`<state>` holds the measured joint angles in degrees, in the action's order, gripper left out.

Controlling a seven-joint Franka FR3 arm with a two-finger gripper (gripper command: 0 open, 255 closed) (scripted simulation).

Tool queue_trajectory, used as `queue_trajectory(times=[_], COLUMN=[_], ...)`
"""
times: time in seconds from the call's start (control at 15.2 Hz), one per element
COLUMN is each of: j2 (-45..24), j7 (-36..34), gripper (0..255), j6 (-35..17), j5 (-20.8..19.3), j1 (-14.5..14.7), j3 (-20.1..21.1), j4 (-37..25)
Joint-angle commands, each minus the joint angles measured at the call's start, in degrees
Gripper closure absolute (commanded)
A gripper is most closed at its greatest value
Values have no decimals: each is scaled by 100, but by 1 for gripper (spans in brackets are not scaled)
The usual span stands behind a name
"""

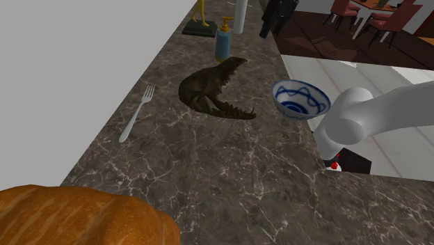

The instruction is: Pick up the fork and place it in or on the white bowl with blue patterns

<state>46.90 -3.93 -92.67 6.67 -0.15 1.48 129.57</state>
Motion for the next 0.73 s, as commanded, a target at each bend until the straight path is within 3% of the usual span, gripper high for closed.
queue_trajectory(times=[0.0,0.66], j2=[0,-713], j7=[0,-2653], gripper=[0,0], j6=[0,-636], j5=[0,621], j1=[0,-261], j3=[0,1754], j4=[0,-146])
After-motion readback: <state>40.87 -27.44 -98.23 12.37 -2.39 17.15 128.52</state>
